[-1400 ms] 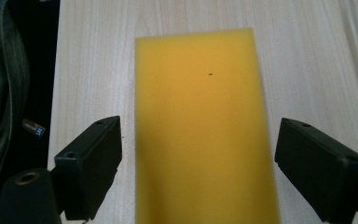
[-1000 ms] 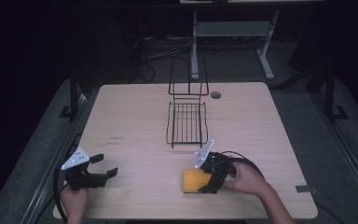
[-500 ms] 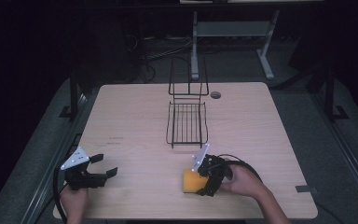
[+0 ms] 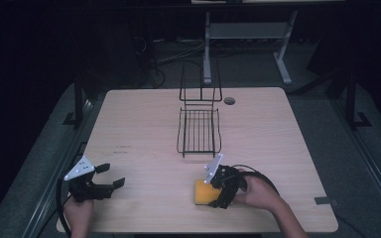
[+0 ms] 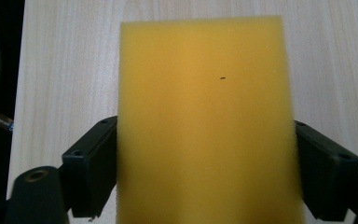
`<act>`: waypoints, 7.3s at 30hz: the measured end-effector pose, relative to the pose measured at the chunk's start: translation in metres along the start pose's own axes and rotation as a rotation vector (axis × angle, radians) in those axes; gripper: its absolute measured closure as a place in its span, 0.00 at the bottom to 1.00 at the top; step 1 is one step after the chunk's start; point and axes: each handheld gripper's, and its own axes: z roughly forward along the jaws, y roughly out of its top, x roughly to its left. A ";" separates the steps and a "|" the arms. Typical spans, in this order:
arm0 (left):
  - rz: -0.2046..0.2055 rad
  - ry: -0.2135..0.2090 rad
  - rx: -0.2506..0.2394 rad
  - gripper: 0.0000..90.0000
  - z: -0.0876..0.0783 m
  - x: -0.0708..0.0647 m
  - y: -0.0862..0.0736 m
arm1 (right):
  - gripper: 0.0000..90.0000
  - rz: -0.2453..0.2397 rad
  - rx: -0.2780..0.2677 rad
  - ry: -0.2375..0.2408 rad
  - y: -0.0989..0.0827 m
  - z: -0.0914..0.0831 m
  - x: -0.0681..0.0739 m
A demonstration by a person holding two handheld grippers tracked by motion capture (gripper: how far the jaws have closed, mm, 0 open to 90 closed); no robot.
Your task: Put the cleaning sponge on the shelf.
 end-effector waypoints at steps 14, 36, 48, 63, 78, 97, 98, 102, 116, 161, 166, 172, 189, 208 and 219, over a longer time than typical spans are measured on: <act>0.001 0.000 -0.002 0.16 -0.001 0.001 0.000 | 0.24 -0.016 0.009 -0.013 0.000 0.000 0.001; -0.001 0.003 -0.006 0.16 -0.002 0.001 0.000 | 0.24 -0.015 -0.006 -0.003 0.013 -0.018 -0.015; -0.002 0.002 -0.008 0.16 -0.002 0.002 0.000 | 0.24 -0.010 -0.034 -0.003 0.018 -0.028 -0.028; -0.002 0.001 -0.010 0.16 -0.001 0.002 0.000 | 0.24 -0.007 -0.039 -0.004 0.027 -0.035 -0.044; -0.002 0.000 -0.008 0.16 -0.002 0.002 0.000 | 0.24 0.003 -0.042 -0.013 0.033 -0.040 -0.057; -0.005 0.000 -0.014 0.16 -0.003 0.003 0.000 | 0.24 -0.002 -0.039 -0.026 0.045 -0.044 -0.070; -0.005 -0.001 -0.013 0.16 -0.003 0.003 0.000 | 0.24 0.000 -0.037 -0.027 0.045 -0.044 -0.071; -0.005 -0.001 -0.014 0.16 -0.003 0.003 0.000 | 0.24 -0.001 -0.036 -0.026 0.048 -0.044 -0.075; -0.010 0.000 -0.019 0.16 -0.003 0.004 0.000 | 0.24 0.003 -0.023 -0.031 0.058 -0.046 -0.093; -0.005 -0.007 -0.015 0.16 -0.001 0.005 0.000 | 0.24 0.080 -0.023 -0.036 0.069 -0.039 -0.156; -0.008 -0.005 -0.020 0.16 -0.002 0.005 0.000 | 0.24 0.075 -0.015 -0.039 0.074 -0.036 -0.162; -0.010 -0.004 -0.017 0.16 -0.002 0.006 0.000 | 0.24 0.080 0.026 -0.042 0.071 -0.024 -0.165; -0.014 -0.007 -0.021 0.16 -0.003 0.007 -0.001 | 0.22 0.087 0.028 -0.028 0.071 -0.010 -0.167; -0.008 -0.005 -0.018 0.16 -0.002 0.006 0.000 | 0.17 0.110 -0.053 -0.060 0.063 -0.020 -0.163; -0.009 -0.006 -0.016 0.16 -0.002 0.005 0.000 | 0.17 0.096 -0.054 -0.085 0.065 -0.027 -0.157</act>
